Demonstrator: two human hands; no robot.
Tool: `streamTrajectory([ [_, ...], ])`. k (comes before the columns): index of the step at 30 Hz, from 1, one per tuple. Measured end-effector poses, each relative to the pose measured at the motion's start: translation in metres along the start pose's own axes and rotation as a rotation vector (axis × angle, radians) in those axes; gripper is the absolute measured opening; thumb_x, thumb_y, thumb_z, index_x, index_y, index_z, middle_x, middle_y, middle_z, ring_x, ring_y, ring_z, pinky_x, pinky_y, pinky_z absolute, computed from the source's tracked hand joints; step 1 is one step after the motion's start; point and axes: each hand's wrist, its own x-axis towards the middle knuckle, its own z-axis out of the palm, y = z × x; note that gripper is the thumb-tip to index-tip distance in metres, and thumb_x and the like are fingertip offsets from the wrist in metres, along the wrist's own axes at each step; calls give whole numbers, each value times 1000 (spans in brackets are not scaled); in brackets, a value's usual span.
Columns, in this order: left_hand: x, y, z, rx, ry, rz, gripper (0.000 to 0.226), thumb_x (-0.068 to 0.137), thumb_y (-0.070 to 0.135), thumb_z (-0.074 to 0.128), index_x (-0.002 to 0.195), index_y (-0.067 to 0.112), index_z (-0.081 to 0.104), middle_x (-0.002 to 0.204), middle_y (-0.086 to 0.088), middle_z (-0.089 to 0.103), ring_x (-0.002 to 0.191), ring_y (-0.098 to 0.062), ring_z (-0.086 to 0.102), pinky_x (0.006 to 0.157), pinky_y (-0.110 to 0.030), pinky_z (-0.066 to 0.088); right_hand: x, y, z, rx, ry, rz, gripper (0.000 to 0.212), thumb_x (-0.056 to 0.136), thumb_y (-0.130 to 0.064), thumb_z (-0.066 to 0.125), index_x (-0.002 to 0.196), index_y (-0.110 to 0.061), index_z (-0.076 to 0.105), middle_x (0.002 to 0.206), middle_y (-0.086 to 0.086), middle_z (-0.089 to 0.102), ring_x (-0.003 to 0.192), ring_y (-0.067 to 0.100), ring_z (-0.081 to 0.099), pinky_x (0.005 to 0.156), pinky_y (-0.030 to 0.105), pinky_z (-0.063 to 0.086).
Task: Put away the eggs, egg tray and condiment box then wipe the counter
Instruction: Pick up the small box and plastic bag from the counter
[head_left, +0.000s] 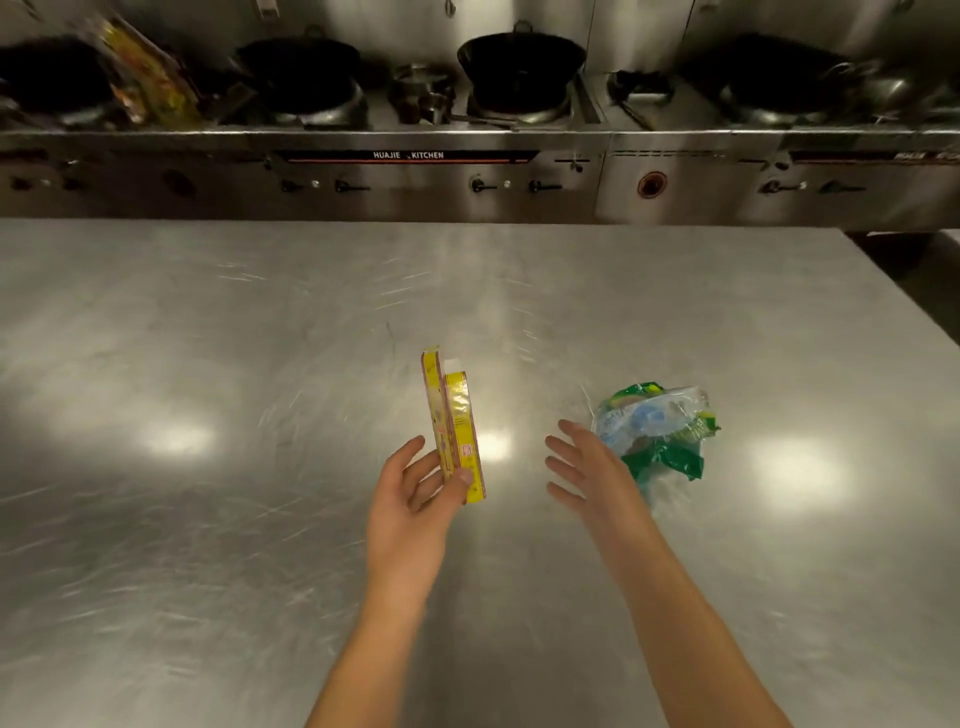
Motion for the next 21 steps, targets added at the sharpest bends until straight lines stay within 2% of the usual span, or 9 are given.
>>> streamTrajectory([
  [6, -31, -7, 46, 44, -17, 4, 50, 84, 2, 74, 125, 26, 56, 114, 1, 71, 96, -7, 72, 71, -14, 53, -1, -5, -59, -35, -12, -44, 35, 101, -37, 46, 135, -28, 52, 130, -2, 60, 120, 17, 57, 102, 37, 45],
  [9, -37, -5, 63, 80, -36, 22, 52, 84, 2, 75, 127, 24, 56, 115, 1, 70, 97, -6, 71, 72, -13, 53, 9, -9, -87, -126, 72, -74, 42, 96, -38, 56, 136, -28, 55, 131, -5, 60, 116, 14, 59, 103, 37, 46],
  [12, -40, -5, 77, 120, -40, 45, 51, 84, 6, 76, 127, 25, 57, 116, 2, 70, 98, -6, 71, 75, -15, 55, 30, -22, -114, -274, 161, -220, 43, 94, -31, 61, 136, -24, 56, 133, -2, 60, 113, 14, 60, 95, 33, 47],
  [14, -42, -7, 84, 148, -37, 55, 51, 83, 9, 77, 127, 27, 58, 116, 4, 71, 100, -6, 71, 77, -17, 56, 51, -32, -131, -480, 184, -351, 40, 94, -28, 63, 134, -23, 57, 132, 0, 61, 113, 19, 60, 97, 34, 47],
  [16, -43, -10, 89, 154, -34, 58, 50, 82, 11, 78, 125, 29, 59, 115, 3, 71, 101, -9, 71, 81, -22, 56, 77, -39, -144, -770, 211, -465, 41, 92, -28, 65, 133, -24, 59, 134, 2, 60, 120, 23, 54, 101, 37, 44],
  [18, -46, -14, 92, 162, -27, 53, 49, 82, 12, 79, 122, 33, 60, 114, 4, 72, 102, -10, 71, 85, -26, 54, 103, -43, -152, -1120, 197, -528, 49, 91, -31, 66, 138, -24, 54, 144, 1, 53, 137, 26, 40, 115, 46, 29],
  [21, -47, -17, 94, 182, -15, 52, 51, 80, 16, 80, 124, 31, 60, 113, 7, 73, 102, -8, 70, 80, -21, 55, 137, -43, -157, -1548, 125, -418, 63, 91, -37, 63, 148, -26, 39, 154, 0, 41, 147, 24, 26, 119, 55, 6],
])
